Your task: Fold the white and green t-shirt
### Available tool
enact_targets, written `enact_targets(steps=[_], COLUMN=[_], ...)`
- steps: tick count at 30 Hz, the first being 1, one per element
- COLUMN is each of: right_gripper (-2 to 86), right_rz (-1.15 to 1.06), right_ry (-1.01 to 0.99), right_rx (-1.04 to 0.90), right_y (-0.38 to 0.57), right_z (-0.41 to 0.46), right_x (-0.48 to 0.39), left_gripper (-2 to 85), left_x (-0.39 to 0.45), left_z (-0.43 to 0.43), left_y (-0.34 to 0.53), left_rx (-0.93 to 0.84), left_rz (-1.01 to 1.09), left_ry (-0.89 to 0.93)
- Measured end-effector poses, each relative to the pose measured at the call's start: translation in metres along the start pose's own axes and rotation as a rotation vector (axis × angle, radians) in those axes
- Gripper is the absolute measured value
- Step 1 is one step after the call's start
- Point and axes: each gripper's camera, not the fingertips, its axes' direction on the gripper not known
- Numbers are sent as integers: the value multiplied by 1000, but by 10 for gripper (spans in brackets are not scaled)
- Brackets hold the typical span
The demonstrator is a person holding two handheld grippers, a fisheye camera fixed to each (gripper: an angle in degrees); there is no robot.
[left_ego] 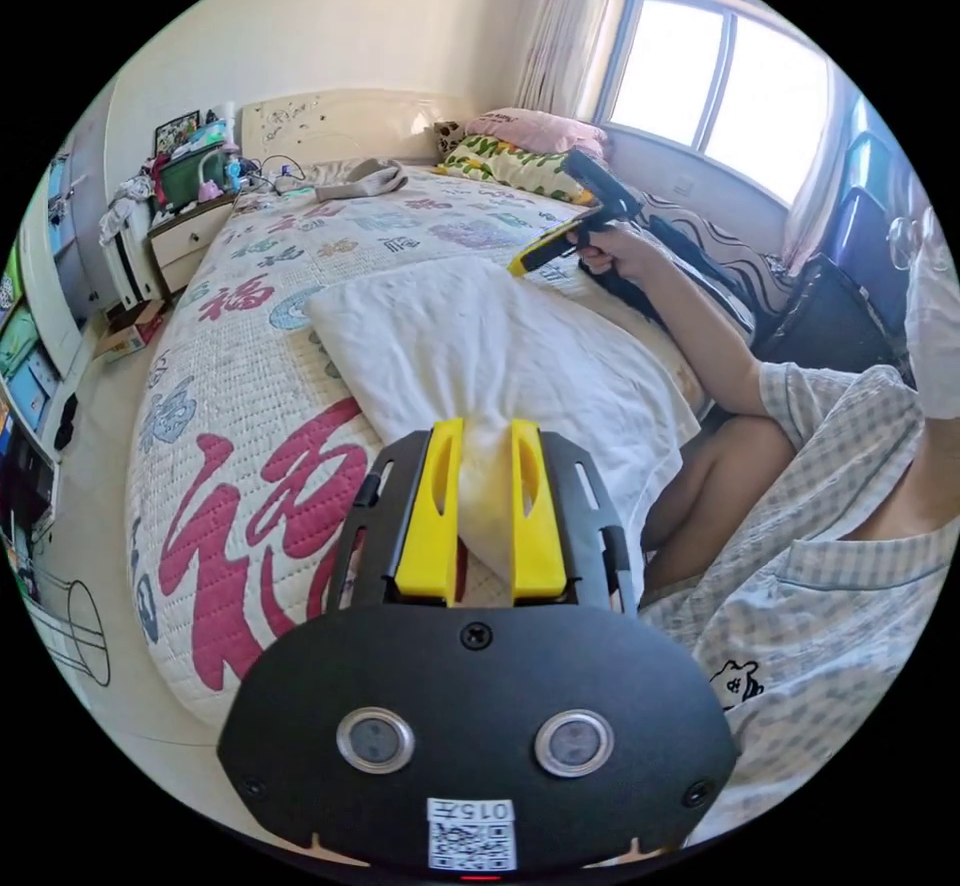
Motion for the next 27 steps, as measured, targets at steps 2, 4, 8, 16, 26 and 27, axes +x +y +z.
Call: enact_targets(steps=[2,4,8,16,26,27], right_gripper=[61,69,102,42,37,59], right_rz=[32,60,157,113,107,129], right_ry=[-37,-106,-148,-229,-149,-184], right_rx=[40,177,295,133,105,139], right_y=[5,14,29,23,39,47], right_z=[-12,-32,-49,-21,-21,-26], right_x=[6,13,33,31,26,30], left_gripper=[75,75,82,81,34,45], left_x=[-8,-23,-92,-232,-243,-248], left_z=[-9,-27,-69,13,-29,-34], left_y=[-14,-32,-92,-180,-210,-209], left_rx=[-12,29,198,-78,-99,-82], left_rz=[-16,-44,-173,-460,-405,-422], left_ry=[43,100,57,449,413,449])
